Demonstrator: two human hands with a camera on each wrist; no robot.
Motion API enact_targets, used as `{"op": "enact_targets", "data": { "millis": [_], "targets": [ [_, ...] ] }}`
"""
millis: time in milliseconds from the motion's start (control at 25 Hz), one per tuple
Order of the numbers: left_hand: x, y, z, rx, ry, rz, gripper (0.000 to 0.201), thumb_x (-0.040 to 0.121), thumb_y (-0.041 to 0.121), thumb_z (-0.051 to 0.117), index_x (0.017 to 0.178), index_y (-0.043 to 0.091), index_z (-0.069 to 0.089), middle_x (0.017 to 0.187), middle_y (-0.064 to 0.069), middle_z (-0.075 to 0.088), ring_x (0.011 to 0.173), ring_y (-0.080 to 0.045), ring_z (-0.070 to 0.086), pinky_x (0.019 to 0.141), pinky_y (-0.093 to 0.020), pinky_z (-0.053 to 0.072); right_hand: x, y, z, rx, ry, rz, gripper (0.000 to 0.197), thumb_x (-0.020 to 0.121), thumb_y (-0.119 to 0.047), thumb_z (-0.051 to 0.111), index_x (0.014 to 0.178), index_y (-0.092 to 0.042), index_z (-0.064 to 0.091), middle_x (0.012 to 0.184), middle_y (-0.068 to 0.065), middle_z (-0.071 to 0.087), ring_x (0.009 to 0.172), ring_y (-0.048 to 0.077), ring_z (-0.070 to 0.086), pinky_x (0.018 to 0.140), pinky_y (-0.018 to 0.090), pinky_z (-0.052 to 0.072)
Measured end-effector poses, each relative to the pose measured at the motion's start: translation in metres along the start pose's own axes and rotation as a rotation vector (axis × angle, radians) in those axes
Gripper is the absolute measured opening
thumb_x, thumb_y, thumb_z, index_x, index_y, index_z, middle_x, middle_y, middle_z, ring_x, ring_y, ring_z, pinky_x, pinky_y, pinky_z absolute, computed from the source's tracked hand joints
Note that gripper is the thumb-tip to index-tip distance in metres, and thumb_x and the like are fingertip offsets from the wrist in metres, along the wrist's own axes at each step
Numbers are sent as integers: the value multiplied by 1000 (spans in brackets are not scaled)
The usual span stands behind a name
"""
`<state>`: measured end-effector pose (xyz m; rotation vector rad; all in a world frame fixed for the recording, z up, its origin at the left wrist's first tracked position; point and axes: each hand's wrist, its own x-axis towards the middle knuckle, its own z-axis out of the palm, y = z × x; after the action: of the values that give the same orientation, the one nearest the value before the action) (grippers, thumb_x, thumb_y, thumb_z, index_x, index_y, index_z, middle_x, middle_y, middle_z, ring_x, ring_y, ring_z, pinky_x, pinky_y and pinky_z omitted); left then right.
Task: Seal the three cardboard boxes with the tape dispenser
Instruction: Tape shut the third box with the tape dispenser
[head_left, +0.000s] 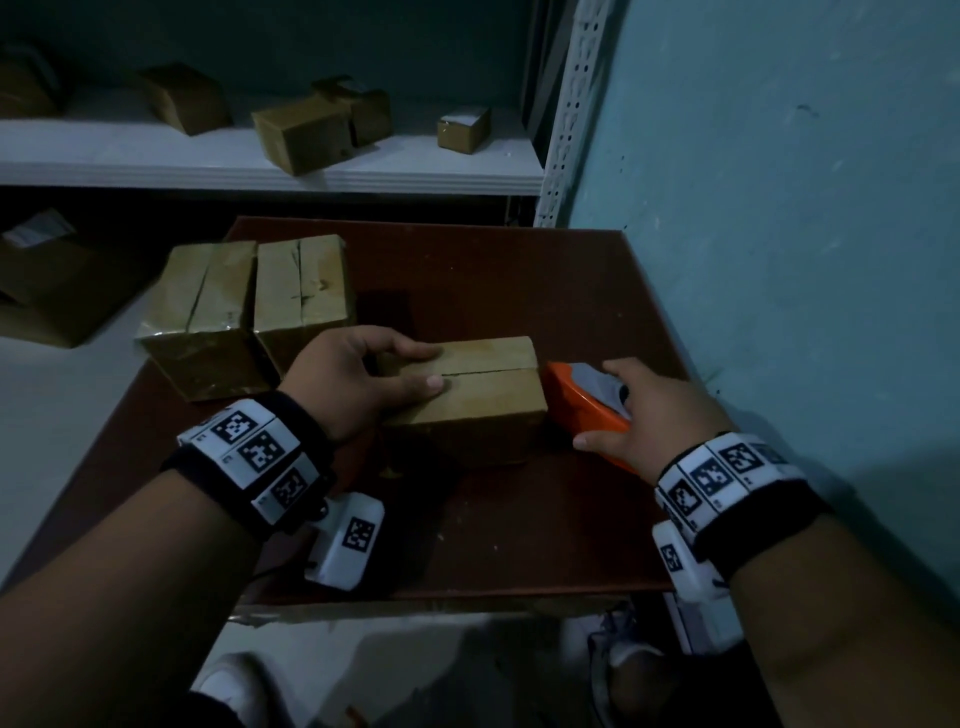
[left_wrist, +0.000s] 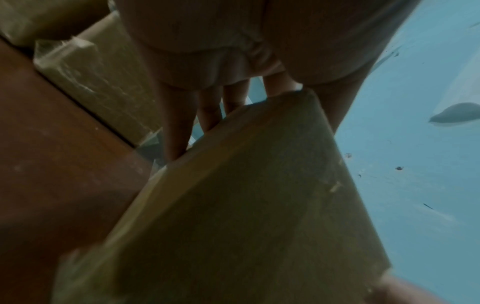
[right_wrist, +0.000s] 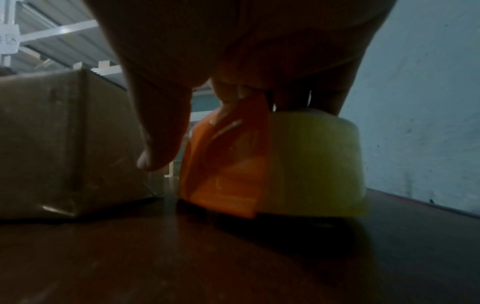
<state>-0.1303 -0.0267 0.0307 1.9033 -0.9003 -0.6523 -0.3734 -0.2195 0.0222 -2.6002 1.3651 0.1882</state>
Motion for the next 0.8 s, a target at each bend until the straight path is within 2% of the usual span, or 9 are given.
{"op": "enact_targets", "data": {
  "millis": [80,160,280,360,440,480,560,680,800],
  "targets": [
    [-1,-1,-1,-29,-21,16,32,68,44,89,99,40,81,114,14,70,103,-7,63,79,-22,49,1,-1,2,-44,-1,-7,82,83,-64,76,149,-36,37,125,-1,67,109,24,67,94,45,56],
    [-2,-1,-2,-50,-43,33,37,62,49,88,97,41,82,115,14,71,106,-9,64,87,-28,52,0,1,1,-3,41,-16,72,91,-58,70,151,-35,39,126,0,68,110,26,67,96,46,55],
    [-5,-3,-2,-65,-79,42,37,59,49,87,95,42,82,113,14,73,106,-9,66,92,-32,54,-5,11,-14,178,210,-44,55,96,-49,67,147,-34,54,130,1,71,117,29,67,100,42,52],
    [-8,-4,1,-95,-109,60,34,61,46,89,94,44,81,113,14,73,107,-10,66,94,-33,53,-15,15,-33,328,331,-46,36,94,-50,65,127,-35,69,108,-7,75,106,25,70,88,34,52],
    [-9,-7,6,-108,-128,76,29,68,38,92,94,43,81,114,15,73,109,-9,66,94,-31,51,-31,7,-60,414,395,-58,23,94,-58,64,99,-37,73,85,-17,69,87,13,68,71,25,45],
    [-9,-7,8,-103,-134,85,27,71,35,93,95,41,82,114,16,73,109,-8,65,93,-29,50,-41,-2,-74,433,398,-90,31,93,-65,62,89,-36,72,80,-19,67,80,5,65,67,22,40],
    [-8,-8,9,-91,-141,96,27,73,33,93,96,41,81,113,17,73,109,-7,65,93,-28,51,-56,-27,-99,422,364,-179,52,86,-79,52,77,-32,71,74,-14,66,71,2,61,63,25,39],
    [-7,-8,8,-110,-150,83,28,74,34,93,95,46,80,112,16,73,106,-7,67,94,-32,54,-52,-61,-111,447,315,-243,57,89,-77,54,73,-26,74,65,-8,64,59,4,60,60,29,40],
    [-9,-6,6,-128,-192,59,29,73,34,94,95,46,80,110,14,73,101,-6,68,92,-33,57,-34,-82,-99,372,241,-246,60,92,-74,56,72,-20,73,61,-3,62,57,10,60,61,31,42]
  ]
}}
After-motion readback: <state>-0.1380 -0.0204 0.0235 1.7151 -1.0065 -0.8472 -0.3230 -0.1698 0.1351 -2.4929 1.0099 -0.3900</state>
